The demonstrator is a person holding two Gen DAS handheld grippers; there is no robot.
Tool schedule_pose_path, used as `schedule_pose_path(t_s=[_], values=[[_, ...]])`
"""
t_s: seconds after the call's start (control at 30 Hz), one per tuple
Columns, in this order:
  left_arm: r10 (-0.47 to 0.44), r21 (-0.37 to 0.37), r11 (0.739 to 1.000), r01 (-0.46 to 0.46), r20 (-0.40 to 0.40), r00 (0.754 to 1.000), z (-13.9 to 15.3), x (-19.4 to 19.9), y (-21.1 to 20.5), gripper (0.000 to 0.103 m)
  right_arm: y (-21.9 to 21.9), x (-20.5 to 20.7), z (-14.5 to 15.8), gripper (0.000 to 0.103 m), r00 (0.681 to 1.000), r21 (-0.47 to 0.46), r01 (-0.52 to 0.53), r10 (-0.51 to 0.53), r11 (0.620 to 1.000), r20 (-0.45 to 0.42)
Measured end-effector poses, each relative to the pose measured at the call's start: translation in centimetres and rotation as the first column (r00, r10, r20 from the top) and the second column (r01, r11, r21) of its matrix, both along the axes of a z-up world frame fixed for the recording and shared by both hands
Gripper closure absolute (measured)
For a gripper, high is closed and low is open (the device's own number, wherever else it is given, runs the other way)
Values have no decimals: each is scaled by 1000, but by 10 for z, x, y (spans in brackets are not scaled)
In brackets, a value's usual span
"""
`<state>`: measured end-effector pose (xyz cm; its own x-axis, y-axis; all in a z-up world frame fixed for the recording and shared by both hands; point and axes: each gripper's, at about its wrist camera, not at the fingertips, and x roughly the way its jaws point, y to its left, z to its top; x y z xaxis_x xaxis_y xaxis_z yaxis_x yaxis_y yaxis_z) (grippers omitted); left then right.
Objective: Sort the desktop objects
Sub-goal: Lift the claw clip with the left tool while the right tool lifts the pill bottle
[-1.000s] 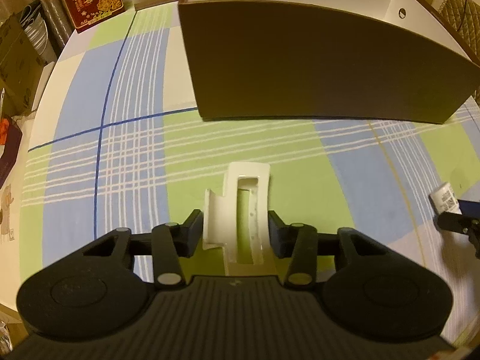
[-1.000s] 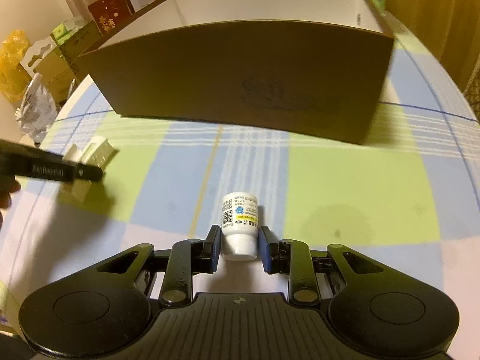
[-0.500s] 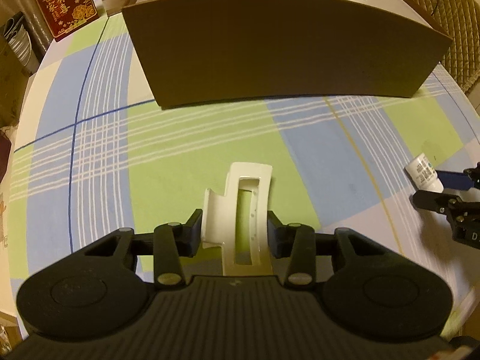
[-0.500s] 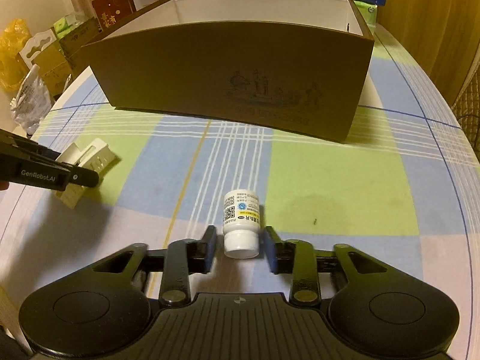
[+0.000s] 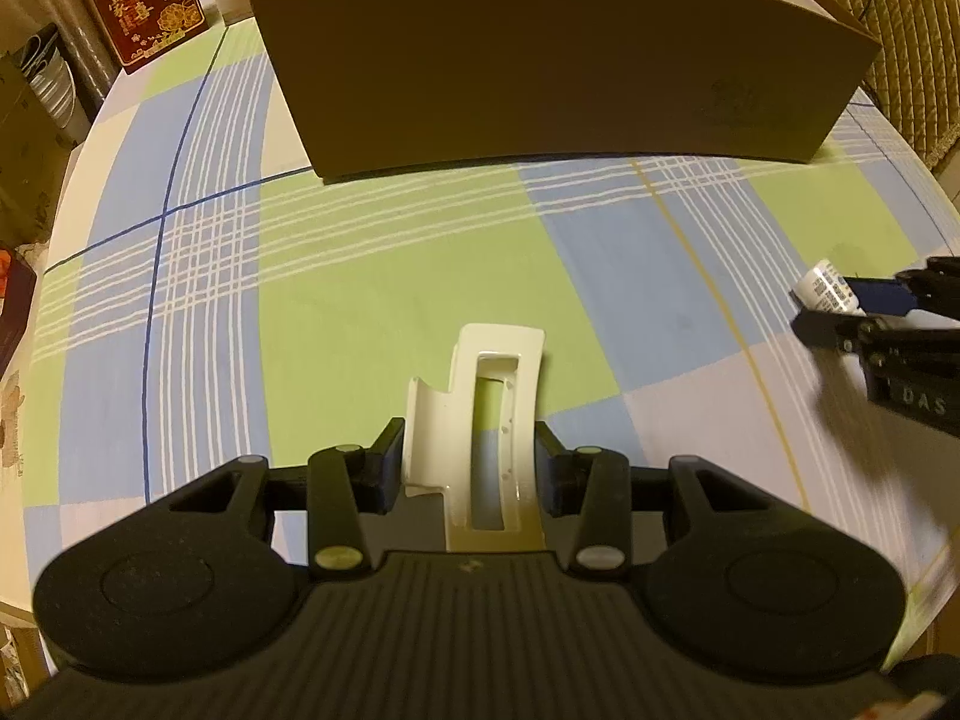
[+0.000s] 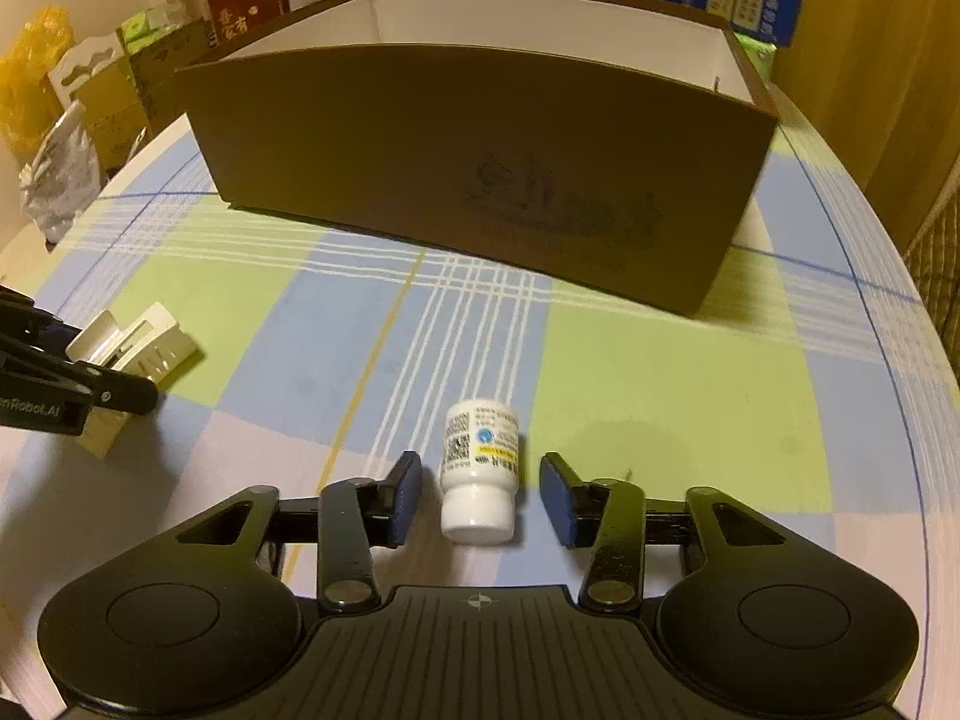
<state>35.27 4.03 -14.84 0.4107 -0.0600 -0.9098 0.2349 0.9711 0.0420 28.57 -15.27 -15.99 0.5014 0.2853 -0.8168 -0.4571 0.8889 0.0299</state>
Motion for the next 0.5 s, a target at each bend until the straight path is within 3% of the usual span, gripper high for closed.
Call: schedule_pose_path(t_s=[0.03,0.5], values=[[0,0,1000,0,2,1000,0,-1,0,66,2,1,0,79,1000,-7,-12,12,1000,2],[-10,-4,1000,10,6,1000,2,-5,-4,67,6,-5,3,79,998,16,-40,41,999,-51]])
